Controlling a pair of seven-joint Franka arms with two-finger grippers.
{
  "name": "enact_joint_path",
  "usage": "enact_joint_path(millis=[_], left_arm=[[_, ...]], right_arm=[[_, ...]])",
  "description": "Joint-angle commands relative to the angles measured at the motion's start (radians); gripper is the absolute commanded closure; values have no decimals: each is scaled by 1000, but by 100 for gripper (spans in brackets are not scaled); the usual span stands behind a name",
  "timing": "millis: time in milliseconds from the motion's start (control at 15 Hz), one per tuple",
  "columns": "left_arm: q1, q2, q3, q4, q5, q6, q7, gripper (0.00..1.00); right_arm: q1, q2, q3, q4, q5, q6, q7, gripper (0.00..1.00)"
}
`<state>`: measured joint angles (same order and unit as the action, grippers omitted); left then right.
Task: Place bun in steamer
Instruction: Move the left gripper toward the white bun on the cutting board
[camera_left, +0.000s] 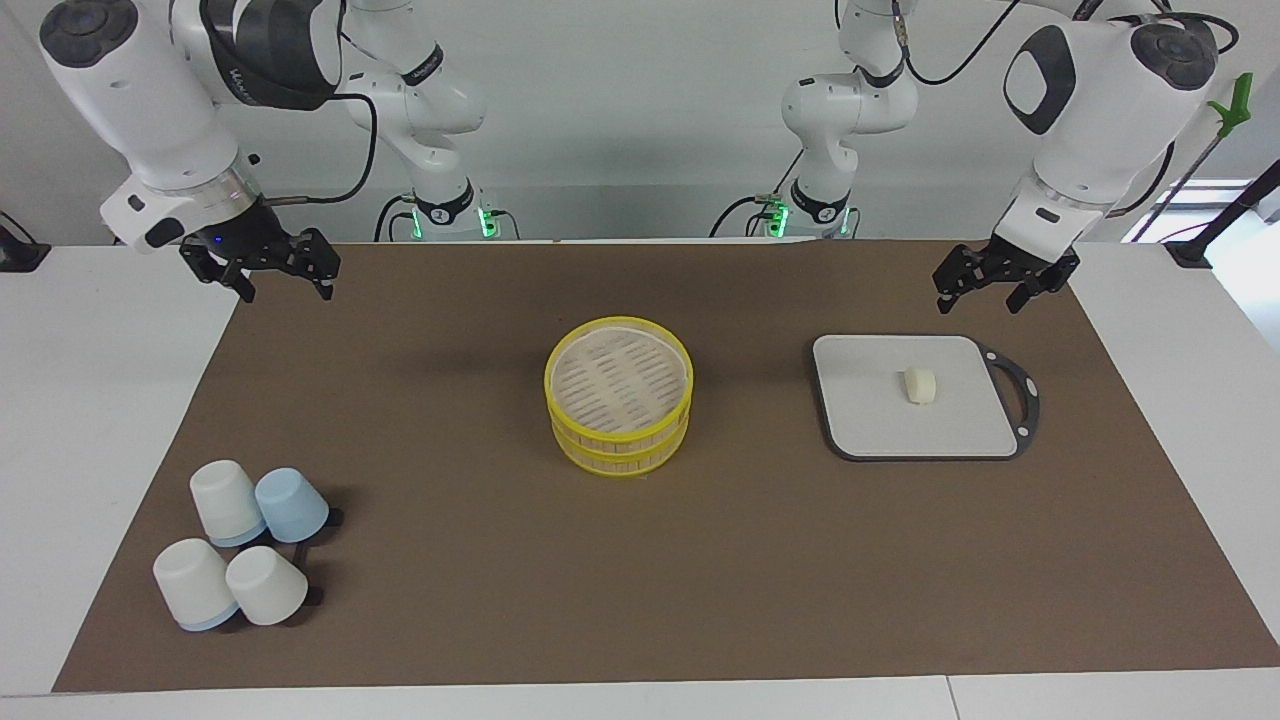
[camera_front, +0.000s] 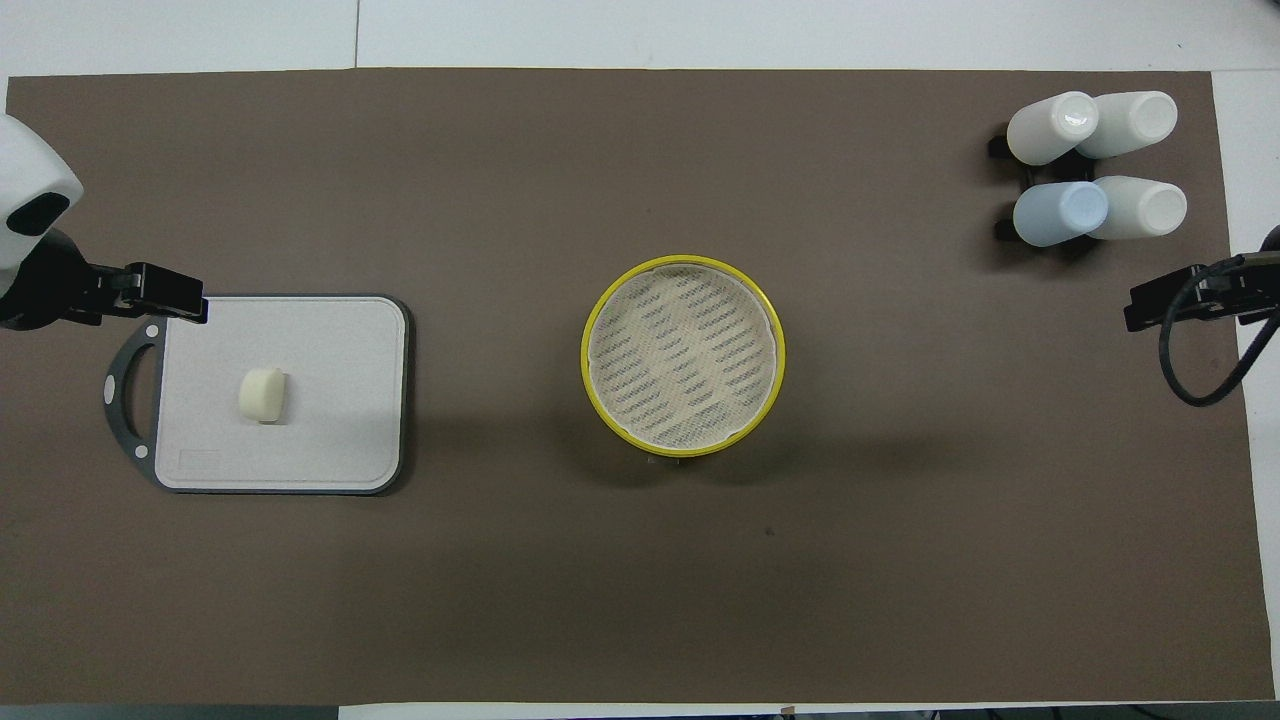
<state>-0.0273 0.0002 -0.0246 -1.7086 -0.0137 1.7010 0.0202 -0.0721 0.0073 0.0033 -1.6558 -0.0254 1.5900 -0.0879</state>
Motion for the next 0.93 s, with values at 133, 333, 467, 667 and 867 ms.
enact_joint_path(millis=[133,333,467,667,867], left_arm=[[-25,-8,22,-6,8,9,-11,0],[-25,-20,41,-41,8,9,-17,0],[-23,-52,41,-101,8,6,-29,0],[-6,-81,41,-176,8,81,-17,0],[-6,-85,41,-268,9,152,-14,0]], right_arm=[[-20,-21,11,-25,16,5,-23,0],[-20,-26,11,-33,16,4,-23,0],[-20,-26,11,-33,16,1,-21,0],[-15,-26,11,-33,16,1,-23,0],[-11,-26,12,-33,16,7,-21,0]])
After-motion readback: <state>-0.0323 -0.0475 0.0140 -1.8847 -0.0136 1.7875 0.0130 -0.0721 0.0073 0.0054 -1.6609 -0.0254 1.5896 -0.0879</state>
